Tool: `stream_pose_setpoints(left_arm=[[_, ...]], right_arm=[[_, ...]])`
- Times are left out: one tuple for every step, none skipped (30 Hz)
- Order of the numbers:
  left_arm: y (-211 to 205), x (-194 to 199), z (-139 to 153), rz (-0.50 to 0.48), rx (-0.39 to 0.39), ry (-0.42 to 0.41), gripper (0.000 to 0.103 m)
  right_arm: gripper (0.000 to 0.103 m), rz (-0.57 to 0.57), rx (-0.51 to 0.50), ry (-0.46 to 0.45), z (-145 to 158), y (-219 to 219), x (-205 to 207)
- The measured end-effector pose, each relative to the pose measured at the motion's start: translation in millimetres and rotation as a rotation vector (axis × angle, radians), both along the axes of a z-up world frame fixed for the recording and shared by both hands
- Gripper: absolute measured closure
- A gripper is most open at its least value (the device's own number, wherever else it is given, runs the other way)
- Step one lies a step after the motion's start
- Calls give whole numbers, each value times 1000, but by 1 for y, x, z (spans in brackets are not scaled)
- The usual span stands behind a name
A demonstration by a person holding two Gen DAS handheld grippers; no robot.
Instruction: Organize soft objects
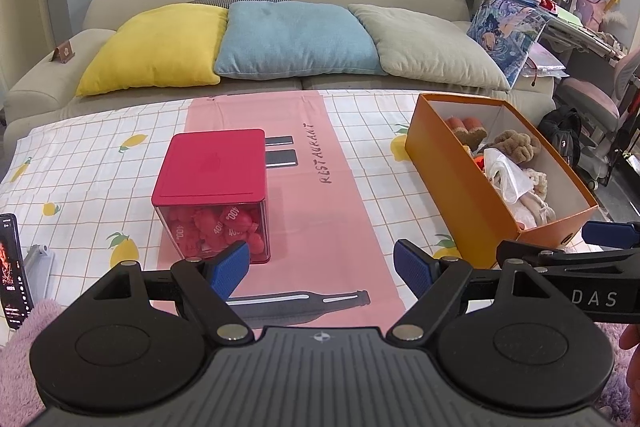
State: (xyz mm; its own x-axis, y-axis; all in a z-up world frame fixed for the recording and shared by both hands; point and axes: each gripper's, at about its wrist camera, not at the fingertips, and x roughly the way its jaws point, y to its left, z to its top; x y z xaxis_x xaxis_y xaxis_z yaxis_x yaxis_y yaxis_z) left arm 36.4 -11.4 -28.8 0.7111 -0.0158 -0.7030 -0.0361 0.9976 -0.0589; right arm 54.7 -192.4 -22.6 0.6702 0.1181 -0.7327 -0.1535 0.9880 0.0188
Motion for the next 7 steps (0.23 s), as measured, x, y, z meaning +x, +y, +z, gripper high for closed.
stream_pose_setpoints(left_arm=[[0, 0, 0, 1, -1, -1, 7], [0, 0, 0, 0, -1, -1, 7], [0, 0, 0, 0, -2, -3, 7], [0, -1, 1, -1, -3, -5, 7], [0, -1, 1, -1, -2, -6, 7], [0, -1, 1, -1, -1, -7, 7], [0, -1, 1, 0, 1, -7, 7]], right_arm=[[4, 0, 0, 0, 0, 0, 0], [4, 0, 0, 1, 0, 0, 0], [4, 1, 0, 2, 0, 0, 0], [4, 2, 0, 3, 0, 0, 0], [4, 2, 0, 2, 0, 0, -1], [4, 1, -1, 2, 0, 0, 0], [4, 1, -1, 3, 0, 0, 0]])
